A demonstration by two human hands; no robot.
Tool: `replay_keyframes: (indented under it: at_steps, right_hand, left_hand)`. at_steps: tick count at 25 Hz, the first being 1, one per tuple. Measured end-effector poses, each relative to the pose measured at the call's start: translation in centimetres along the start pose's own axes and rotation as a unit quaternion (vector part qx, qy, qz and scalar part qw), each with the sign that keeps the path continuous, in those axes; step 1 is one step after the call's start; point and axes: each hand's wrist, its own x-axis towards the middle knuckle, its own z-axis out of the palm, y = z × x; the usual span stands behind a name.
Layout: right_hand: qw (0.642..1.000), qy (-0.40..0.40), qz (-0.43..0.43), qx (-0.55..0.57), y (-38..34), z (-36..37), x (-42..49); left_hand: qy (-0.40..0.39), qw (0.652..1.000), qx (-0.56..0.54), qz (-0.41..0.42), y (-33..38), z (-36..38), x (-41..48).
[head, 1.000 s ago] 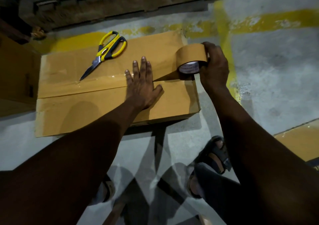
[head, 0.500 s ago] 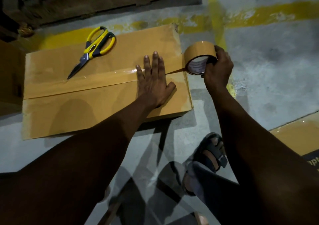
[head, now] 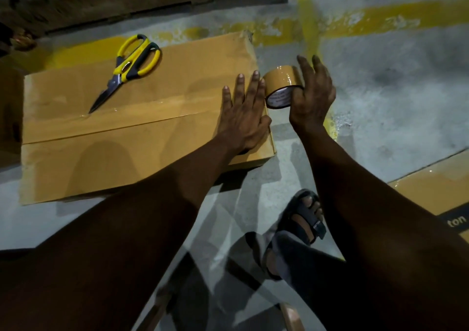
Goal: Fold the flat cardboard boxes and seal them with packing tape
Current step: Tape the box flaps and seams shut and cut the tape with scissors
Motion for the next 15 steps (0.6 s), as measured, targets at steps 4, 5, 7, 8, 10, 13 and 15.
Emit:
replay_keyframes:
  at_steps: [4,5,7,8,10,13,15]
  right_hand:
    - [0.956,-0.095,-0.109,-0.255,-3.6,1.6,-1.4]
    - [0.948,-0.1,-0.117,-0.278,-4.4,2.3,-2.0]
    - [0.938,-0.103,-0.139,-0.3,-5.8,4.0,-3.2]
    - [0.933,-0.11,-0.154,-0.307,-6.5,4.9,-4.1]
    - [0.927,-0.142,-0.173,-0.3,-8.5,7.0,-5.8]
    - [0.917,-0.209,-0.217,-0.262,-13.3,10.1,-7.2]
    - [0.904,-0.236,-0.256,-0.248,-17.0,12.7,-7.4]
  left_hand:
    - [-0.003,1.0,0.009,0.003,-4.9,0.6,-3.3]
    - [-0.002,1.0,0.016,-0.025,-6.9,0.8,-4.7]
    - [-0.008,0.997,0.024,-0.076,-11.5,1.1,-7.9]
    - [-0.016,0.995,0.023,-0.096,-13.9,1.2,-9.6]
    - [-0.016,0.99,0.022,-0.141,-19.0,1.1,-13.2]
    - [-0.012,0.977,0.009,-0.212,-25.3,1.1,-17.5]
    - [-0.01,0.968,-0.014,-0.251,-28.1,0.9,-19.6]
